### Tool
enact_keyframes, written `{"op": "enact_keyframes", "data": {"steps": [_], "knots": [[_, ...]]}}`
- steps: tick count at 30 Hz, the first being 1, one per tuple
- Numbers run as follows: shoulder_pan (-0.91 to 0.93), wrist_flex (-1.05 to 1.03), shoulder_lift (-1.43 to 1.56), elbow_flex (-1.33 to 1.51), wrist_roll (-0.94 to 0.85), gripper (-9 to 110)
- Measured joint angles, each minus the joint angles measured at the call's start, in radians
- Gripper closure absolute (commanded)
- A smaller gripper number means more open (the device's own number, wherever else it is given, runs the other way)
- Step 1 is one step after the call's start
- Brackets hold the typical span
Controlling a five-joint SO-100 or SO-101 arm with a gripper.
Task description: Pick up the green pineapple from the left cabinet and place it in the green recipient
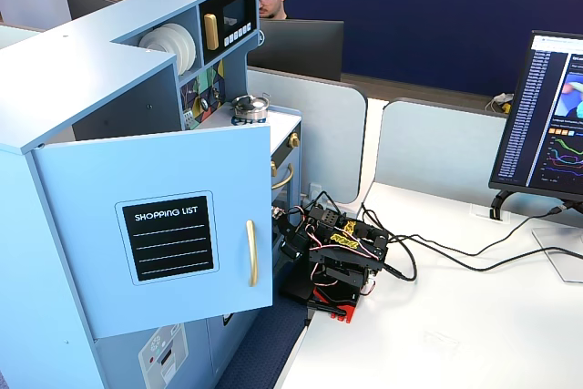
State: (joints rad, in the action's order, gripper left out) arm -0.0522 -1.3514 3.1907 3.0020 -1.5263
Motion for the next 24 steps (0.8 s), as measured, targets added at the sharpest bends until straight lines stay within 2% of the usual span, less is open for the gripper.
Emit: {"op": "enact_keyframes", "data": {"steps": [11,15,18,24], "knots": [[0.018,0.0,0.0,0.0,0.0,101],[-0.055,0.067,-0.003,0.0,0.034,101],[-0.189,0.276,-0.009,0.002,-0.003,101],[-0.52,0.821,-0.104,-0.017,-0.133,101]]}}
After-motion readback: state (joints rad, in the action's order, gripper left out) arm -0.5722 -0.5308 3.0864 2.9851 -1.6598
